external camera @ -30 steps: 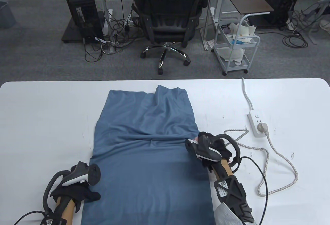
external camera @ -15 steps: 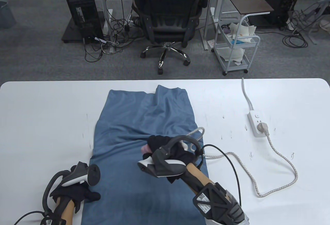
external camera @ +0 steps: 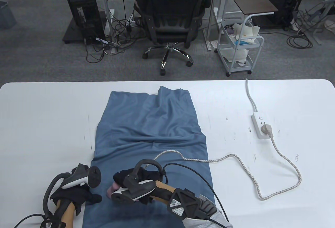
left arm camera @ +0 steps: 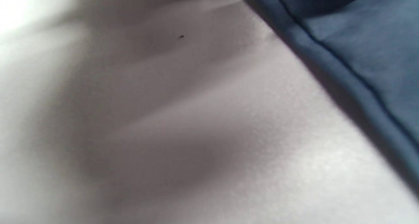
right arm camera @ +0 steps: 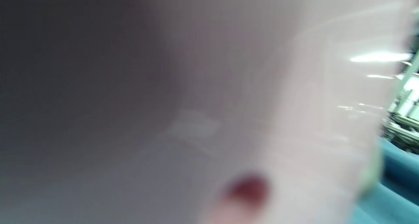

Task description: Iron pillowcase with electric iron on table

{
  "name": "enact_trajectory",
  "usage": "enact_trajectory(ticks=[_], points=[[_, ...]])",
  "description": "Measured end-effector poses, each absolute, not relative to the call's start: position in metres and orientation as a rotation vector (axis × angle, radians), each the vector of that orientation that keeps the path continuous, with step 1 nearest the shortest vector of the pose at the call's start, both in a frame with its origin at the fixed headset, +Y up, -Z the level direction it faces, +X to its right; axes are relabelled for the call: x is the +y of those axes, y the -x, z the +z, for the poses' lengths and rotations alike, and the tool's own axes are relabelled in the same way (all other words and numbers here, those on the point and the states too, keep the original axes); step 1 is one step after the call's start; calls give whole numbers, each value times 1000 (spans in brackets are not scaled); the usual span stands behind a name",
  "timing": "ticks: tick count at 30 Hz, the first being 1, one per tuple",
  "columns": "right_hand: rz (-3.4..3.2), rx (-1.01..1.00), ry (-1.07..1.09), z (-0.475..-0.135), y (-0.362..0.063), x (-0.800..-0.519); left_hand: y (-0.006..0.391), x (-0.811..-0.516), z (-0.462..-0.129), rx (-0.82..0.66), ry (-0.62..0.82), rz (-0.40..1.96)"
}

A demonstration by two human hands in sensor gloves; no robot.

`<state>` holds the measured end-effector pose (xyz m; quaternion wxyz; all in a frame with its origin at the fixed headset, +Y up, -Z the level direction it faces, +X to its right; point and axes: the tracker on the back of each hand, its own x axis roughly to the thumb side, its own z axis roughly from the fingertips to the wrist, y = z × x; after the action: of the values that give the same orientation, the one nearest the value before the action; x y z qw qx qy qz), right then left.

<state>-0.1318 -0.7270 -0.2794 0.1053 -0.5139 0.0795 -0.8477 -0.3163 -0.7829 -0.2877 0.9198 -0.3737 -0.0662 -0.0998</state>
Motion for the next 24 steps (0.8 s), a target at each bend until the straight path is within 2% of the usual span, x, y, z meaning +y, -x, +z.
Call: enact_trajectory(ticks=[7,10,12,18,21,24], points=[[-2681,234,1093,-326,139,-730,316,-783,-287,-132,765,-210],[-2709,171,1134,-327,140,-728,316,-783,-287,-132,767,-208],[-2679,148,1240,-320,139,-727,316,-783,-287,-133,767,-207],[-2547,125,1505,-278,140,-726,315,-783,-287,-133,767,-207],[-2528,143,1512,-273,141,-726,315,-783,-287,-130,765,-210],[-2591,132,1445,-286,141,-727,315,-783,-287,-129,763,-213]])
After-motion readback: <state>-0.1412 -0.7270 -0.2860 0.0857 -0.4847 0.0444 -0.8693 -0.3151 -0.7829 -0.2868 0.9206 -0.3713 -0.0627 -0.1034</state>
